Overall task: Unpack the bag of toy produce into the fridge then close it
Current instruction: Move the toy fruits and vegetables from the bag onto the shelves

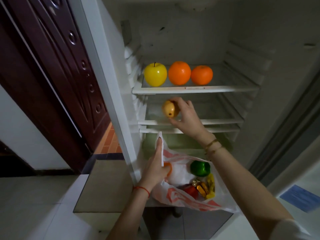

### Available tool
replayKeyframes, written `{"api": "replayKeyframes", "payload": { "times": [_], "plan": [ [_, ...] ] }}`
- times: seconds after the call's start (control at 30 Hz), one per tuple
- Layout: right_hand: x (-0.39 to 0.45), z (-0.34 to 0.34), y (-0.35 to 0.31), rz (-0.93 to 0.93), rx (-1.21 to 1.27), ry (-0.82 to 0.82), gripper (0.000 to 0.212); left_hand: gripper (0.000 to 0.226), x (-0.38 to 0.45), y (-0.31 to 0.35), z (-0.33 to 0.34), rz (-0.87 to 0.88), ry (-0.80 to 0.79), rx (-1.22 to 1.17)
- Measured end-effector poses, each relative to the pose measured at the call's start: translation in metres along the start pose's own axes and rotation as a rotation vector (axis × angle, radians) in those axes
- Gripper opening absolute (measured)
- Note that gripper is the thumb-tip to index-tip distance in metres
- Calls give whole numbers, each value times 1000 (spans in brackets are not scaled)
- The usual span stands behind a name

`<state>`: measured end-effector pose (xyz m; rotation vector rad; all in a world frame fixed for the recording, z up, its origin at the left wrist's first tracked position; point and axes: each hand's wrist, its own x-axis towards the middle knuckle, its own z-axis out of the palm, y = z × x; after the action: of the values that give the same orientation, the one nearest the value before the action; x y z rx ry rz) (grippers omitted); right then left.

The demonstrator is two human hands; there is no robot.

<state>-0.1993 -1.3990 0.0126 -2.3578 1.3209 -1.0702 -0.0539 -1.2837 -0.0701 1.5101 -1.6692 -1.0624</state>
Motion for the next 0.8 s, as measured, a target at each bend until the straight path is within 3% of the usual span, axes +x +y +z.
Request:
{"api": "replayKeyframes", "payload": {
  "times": [0.4,0.73,0.8],
  "plan": [
    [52,58,12,-17,-59,-145,65,106,13,-9,-1,-28,3,-17],
    [52,60,19,-28,23,-133,78,109,20,-16,-1,8,3,-28],
    [43,50,18,-42,49,-80,71,108,20,-16,0,5,7,-27]
  ]
}}
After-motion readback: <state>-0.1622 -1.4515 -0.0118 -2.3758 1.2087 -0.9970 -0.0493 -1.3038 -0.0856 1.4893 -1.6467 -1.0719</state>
